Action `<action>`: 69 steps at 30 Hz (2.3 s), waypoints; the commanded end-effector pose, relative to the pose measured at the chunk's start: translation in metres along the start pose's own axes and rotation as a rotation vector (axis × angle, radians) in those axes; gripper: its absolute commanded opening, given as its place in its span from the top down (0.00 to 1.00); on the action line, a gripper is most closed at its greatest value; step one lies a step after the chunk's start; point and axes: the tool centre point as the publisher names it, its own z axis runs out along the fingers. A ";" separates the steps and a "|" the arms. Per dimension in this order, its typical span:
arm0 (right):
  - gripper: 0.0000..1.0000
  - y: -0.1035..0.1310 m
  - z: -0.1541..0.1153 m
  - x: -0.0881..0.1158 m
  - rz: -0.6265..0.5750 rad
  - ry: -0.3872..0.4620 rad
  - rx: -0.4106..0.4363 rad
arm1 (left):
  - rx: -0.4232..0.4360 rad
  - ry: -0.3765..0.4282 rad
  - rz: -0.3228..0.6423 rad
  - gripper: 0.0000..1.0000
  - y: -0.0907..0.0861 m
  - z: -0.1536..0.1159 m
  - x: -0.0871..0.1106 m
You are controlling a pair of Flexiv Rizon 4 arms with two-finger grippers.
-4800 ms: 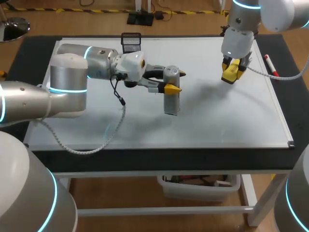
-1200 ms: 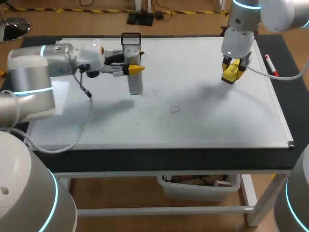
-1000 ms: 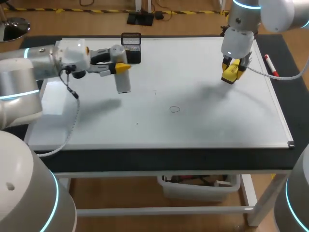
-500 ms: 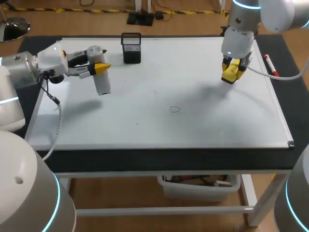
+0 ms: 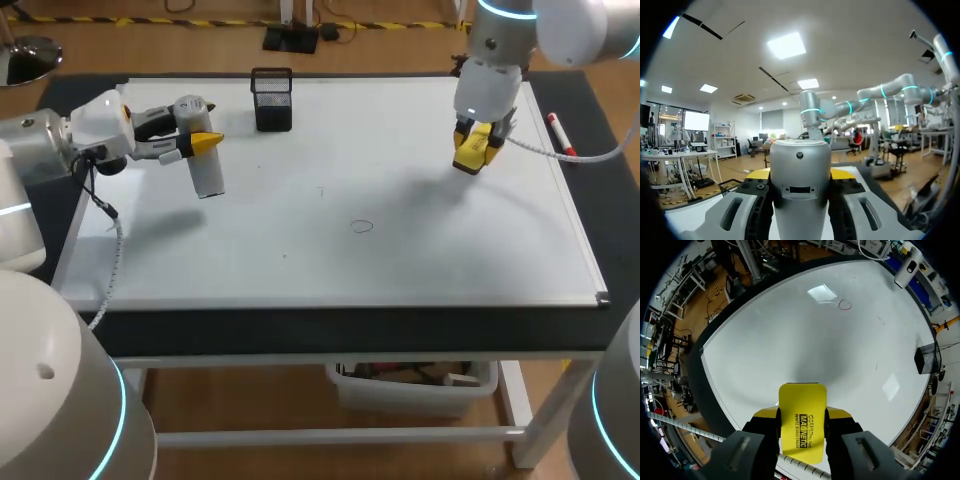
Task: Pick up the inspection probe, press it on each red-marked spot on the whiteboard one by one, put down the probe, pick up the eraser, and wipe off all the red marks.
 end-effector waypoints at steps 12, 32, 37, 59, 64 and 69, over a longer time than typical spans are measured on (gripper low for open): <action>1.00 0.103 0.018 -0.059 -0.261 0.043 0.025 | 0.003 -0.002 0.002 1.00 0.000 0.000 0.000; 1.00 0.201 0.054 -0.128 -0.571 0.081 -0.028 | 0.003 -0.002 0.002 1.00 0.000 0.000 0.000; 1.00 0.213 0.060 -0.128 -0.584 0.111 -0.009 | 0.003 -0.002 0.002 1.00 0.000 0.000 0.000; 1.00 0.221 0.086 -0.113 -0.558 0.119 -0.047 | 0.003 -0.002 0.002 1.00 0.000 0.000 0.000; 1.00 0.221 0.089 -0.111 -0.558 0.126 -0.045 | 0.003 -0.002 0.002 1.00 0.000 0.000 0.000; 1.00 0.218 0.089 -0.106 -0.548 0.130 -0.042 | 0.003 -0.002 0.002 1.00 0.000 0.000 0.000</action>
